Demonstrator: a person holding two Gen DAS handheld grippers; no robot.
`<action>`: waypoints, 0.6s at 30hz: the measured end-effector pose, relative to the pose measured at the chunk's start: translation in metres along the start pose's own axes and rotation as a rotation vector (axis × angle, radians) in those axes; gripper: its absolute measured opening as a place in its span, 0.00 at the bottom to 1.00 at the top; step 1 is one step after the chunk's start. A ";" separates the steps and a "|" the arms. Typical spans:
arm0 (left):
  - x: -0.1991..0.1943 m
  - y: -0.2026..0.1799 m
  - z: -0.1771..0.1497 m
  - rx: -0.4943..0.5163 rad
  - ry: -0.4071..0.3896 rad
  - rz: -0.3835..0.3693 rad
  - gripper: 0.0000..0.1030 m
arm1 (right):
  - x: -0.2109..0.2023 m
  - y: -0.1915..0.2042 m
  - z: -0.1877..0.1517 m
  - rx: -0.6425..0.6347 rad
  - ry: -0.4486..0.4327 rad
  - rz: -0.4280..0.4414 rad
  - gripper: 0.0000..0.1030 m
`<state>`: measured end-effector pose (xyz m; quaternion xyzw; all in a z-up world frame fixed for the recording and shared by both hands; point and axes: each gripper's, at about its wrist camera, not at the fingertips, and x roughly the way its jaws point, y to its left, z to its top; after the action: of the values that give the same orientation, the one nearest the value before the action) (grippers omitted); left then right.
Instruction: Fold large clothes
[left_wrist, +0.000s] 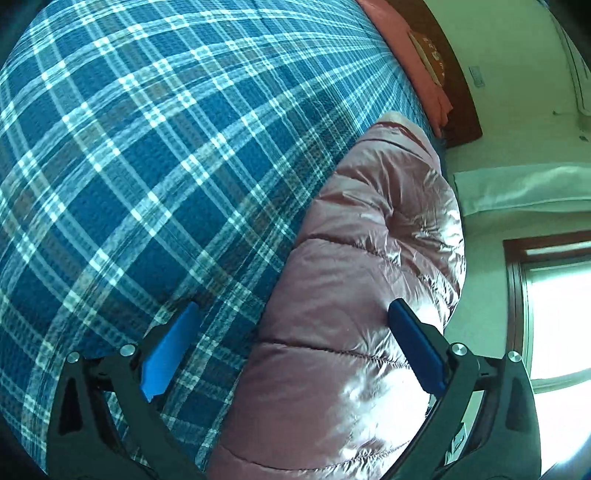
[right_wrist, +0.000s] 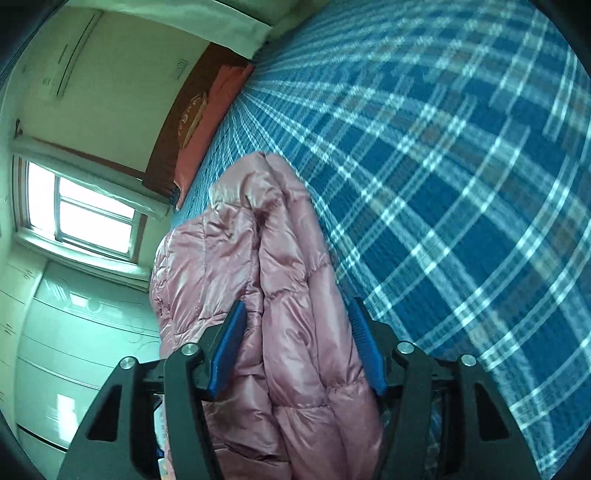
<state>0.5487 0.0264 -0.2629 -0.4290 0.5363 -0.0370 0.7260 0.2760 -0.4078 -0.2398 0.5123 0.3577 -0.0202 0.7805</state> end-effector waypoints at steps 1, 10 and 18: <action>0.002 -0.001 0.000 0.004 -0.002 0.002 0.98 | -0.001 0.001 -0.002 -0.006 -0.002 0.004 0.57; 0.010 -0.006 -0.002 0.047 0.017 -0.018 0.98 | 0.010 0.011 0.000 -0.035 0.017 0.053 0.64; 0.009 -0.002 0.002 0.062 0.042 -0.047 0.98 | 0.019 0.016 -0.002 -0.120 0.080 0.125 0.73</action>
<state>0.5550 0.0214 -0.2685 -0.4177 0.5399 -0.0797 0.7264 0.2957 -0.3923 -0.2384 0.4863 0.3564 0.0702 0.7947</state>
